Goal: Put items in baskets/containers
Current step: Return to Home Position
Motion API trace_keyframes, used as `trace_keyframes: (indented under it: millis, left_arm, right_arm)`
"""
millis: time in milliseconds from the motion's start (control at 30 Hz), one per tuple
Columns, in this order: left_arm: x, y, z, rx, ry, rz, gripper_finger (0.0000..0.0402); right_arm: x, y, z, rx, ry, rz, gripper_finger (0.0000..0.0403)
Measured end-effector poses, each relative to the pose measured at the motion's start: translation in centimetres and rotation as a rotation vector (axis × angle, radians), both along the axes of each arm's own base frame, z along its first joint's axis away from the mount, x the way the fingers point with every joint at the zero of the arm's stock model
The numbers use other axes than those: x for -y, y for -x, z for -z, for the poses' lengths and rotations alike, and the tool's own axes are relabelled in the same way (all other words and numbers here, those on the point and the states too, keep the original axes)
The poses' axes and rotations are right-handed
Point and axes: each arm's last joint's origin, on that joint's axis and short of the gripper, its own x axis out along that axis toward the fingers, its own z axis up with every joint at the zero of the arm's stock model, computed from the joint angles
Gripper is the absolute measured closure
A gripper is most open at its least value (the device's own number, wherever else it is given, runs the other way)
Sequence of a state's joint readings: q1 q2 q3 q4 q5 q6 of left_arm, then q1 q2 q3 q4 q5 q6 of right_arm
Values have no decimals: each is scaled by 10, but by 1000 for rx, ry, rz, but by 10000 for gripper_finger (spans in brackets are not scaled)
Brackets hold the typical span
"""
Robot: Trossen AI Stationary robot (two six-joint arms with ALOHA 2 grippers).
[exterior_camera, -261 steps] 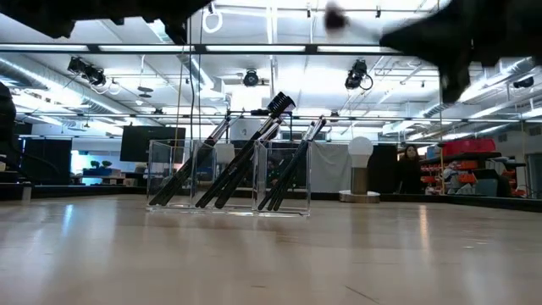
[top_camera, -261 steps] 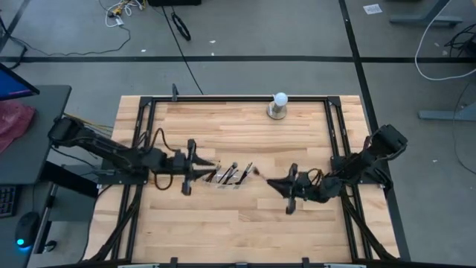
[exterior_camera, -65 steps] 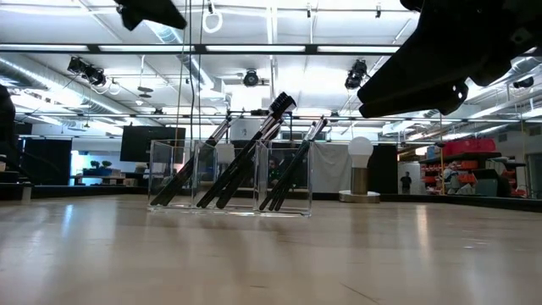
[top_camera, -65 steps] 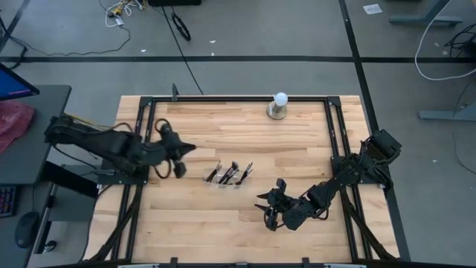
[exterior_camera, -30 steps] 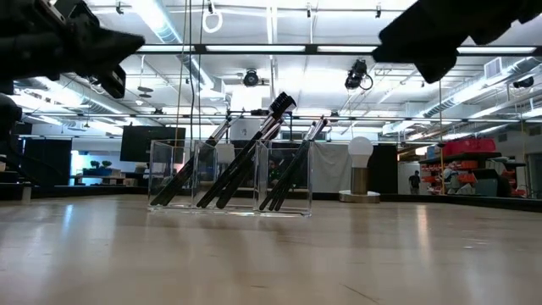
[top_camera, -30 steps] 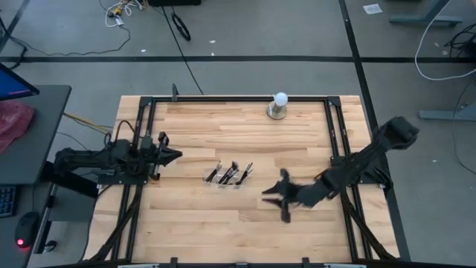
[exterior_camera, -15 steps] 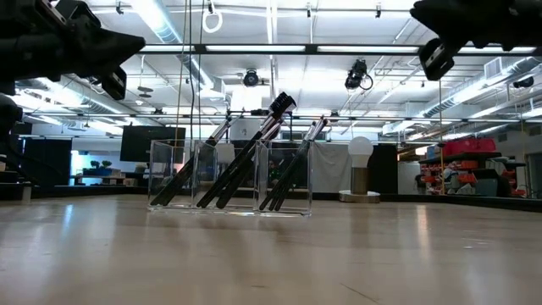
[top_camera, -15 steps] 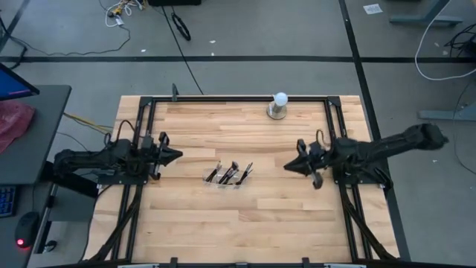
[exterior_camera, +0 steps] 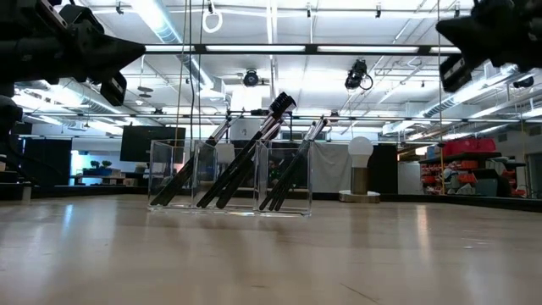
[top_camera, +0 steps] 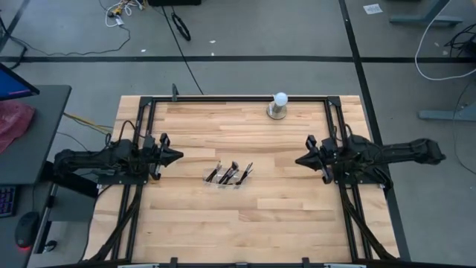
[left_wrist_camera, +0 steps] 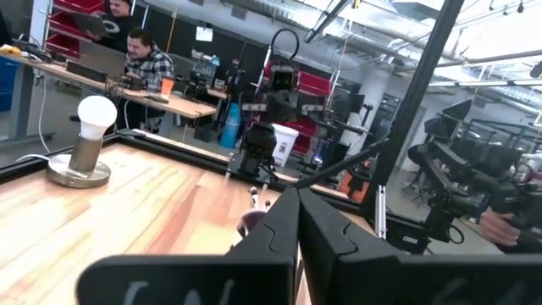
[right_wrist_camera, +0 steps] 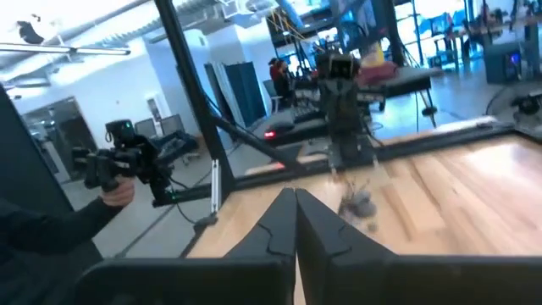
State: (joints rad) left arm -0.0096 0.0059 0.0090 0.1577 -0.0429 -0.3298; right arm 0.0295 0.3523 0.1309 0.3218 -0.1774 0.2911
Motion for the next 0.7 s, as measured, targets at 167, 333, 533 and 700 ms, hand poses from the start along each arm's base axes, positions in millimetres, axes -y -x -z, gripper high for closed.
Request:
trace_keyframes:
  millis: [167, 333, 533, 700]
  left_arm:
    - [0, 0, 0, 0, 0, 0, 392]
    - [0, 0, 0, 0, 0, 0, 392]
    - [0, 0, 0, 0, -1, 0, 392]
    - [0, -1, 4, -43, -2, 0, 392]
  right_arm:
    - [0, 9, 17, 25, -16, 7, 399]
    - [0, 13, 28, 24, 1, 3, 397]
    - [1, 16, 31, -2, 31, 39, 397]
    - [5, 16, 43, -134, 37, 180, 397]
